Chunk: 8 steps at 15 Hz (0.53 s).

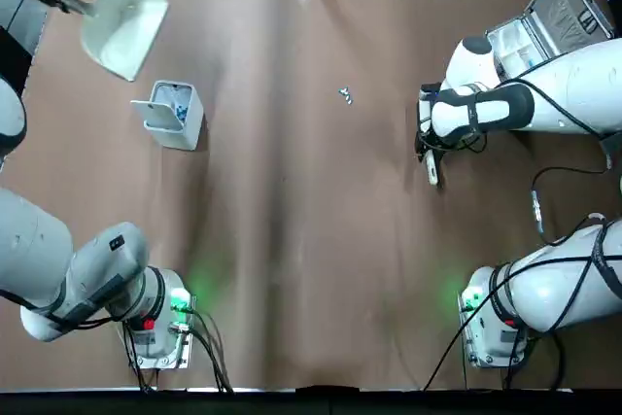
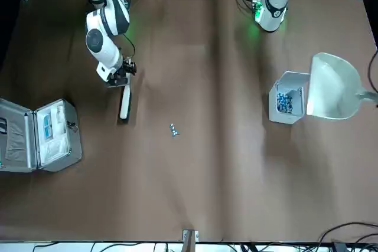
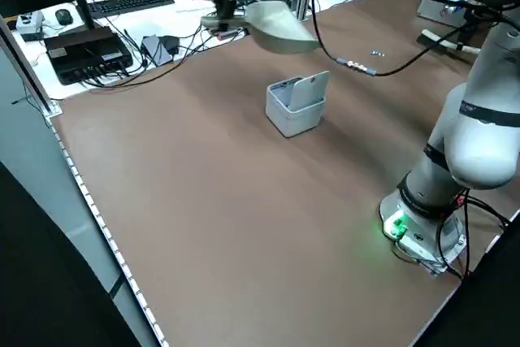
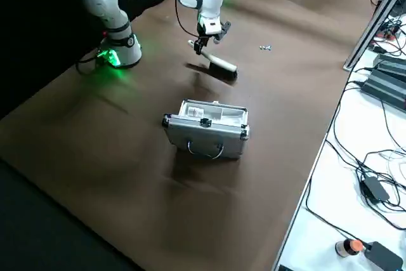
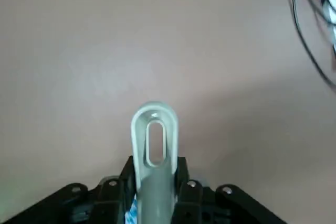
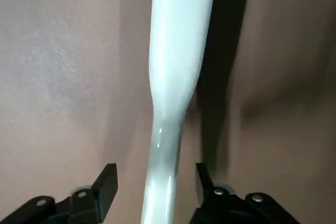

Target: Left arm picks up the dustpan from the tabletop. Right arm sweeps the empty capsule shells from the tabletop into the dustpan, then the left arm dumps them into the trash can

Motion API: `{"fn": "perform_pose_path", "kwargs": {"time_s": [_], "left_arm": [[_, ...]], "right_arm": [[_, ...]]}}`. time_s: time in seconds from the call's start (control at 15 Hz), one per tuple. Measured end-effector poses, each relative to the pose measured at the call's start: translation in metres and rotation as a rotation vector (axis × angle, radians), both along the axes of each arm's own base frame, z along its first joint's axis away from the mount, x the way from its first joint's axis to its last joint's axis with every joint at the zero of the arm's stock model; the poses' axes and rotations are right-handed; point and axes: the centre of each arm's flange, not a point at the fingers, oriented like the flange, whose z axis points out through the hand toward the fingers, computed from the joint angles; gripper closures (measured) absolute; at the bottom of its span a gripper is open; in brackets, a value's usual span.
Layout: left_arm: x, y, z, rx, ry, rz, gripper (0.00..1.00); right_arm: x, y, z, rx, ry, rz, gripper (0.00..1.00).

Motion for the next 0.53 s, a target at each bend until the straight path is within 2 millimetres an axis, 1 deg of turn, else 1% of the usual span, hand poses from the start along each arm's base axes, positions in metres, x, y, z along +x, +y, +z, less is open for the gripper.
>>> {"fn": "perform_pose_path", "kwargs": {"time_s": [0.07, 0.13, 0.27, 0.33, 0.4, 0.53], "left_arm": [[0.008, -0.049, -0.010, -0.018, 0.016, 0.022, 0.67], [0.010, -0.073, -0.019, -0.026, 0.029, 0.036, 0.67], [0.011, -0.114, -0.037, -0.037, 0.048, 0.057, 0.67], [0.011, -0.132, -0.045, -0.040, 0.052, 0.068, 0.67], [0.010, -0.148, -0.055, -0.041, 0.058, 0.073, 0.67], [0.006, -0.180, -0.074, -0.023, 0.060, 0.078, 0.67]], "right_arm": [[-0.001, -0.001, -0.001, -0.001, 0.002, -0.003, 0.34], [-0.001, -0.001, -0.001, -0.001, 0.003, -0.003, 0.34], [-0.001, -0.002, -0.001, -0.002, 0.004, -0.002, 0.36], [-0.002, -0.001, -0.002, -0.002, 0.005, -0.002, 0.41], [-0.002, -0.002, -0.002, -0.002, 0.005, -0.002, 0.42], [-0.002, -0.002, -0.002, -0.003, 0.006, -0.002, 0.41]]}}
